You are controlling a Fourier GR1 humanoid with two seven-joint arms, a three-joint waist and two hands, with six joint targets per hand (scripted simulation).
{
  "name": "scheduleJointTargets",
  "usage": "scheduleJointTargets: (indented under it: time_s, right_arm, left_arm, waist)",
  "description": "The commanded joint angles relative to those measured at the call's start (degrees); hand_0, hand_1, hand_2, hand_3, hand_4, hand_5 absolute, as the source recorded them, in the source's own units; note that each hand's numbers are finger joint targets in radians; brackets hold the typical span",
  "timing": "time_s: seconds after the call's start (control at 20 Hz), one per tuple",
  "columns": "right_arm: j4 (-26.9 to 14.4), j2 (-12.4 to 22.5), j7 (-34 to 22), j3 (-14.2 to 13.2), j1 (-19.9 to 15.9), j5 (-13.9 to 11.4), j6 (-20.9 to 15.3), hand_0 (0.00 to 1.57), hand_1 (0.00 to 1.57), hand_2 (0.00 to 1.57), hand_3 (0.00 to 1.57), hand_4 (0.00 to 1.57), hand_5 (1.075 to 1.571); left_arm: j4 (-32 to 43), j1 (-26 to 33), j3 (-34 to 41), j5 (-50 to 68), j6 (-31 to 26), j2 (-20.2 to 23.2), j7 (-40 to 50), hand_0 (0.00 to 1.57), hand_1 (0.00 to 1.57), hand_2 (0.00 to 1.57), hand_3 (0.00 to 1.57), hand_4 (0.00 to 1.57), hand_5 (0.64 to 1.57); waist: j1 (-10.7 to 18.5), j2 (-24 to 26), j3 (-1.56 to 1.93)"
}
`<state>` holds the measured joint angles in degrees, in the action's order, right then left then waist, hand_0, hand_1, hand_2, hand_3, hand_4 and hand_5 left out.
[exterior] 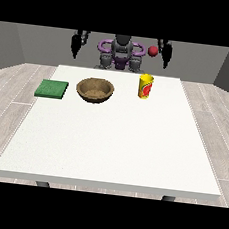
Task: Pick the cup and pour the ball into the bowl, then pick the bowl and place it on the pad
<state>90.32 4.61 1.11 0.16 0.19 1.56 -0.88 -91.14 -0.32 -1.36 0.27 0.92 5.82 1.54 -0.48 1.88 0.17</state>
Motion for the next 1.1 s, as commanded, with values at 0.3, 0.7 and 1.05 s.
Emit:
scheduleJointTargets:
  time_s: [0.3, 0.7, 1.05]
  right_arm:
    - [4.0, 8.7, -5.9, -7.8, 2.0, 9.7, 8.7, 0.00, 0.00, 0.00, 0.00, 0.00, 1.569]
    - [7.5, 8.4, -6.0, -10.4, 1.1, 12.0, 9.7, 0.00, 0.00, 0.00, 0.00, 0.00, 1.570]
    - [4.4, 7.1, 2.4, -11.1, -1.5, 10.9, 11.6, 0.00, 0.00, 0.00, 0.00, 0.00, 1.570]
  left_arm:
    - [-8.8, -4.0, 5.1, 9.2, -1.0, 0.7, 11.7, 0.00, 0.00, 0.00, 0.00, 0.00, 1.557]
    - [-8.7, -0.1, 14.2, 16.9, -9.5, 6.4, 3.8, 0.00, 0.00, 0.00, 0.00, 0.00, 1.544]
    - [1.4, -4.2, 15.3, 11.6, -9.6, 5.0, -10.5, 0.00, 0.00, 0.00, 0.00, 0.00, 1.528]
  waist:
    - [-0.6, 12.5, -0.09]
    - [0.5, 4.4, -0.18]
    - [-1.8, -3.8, -0.19]
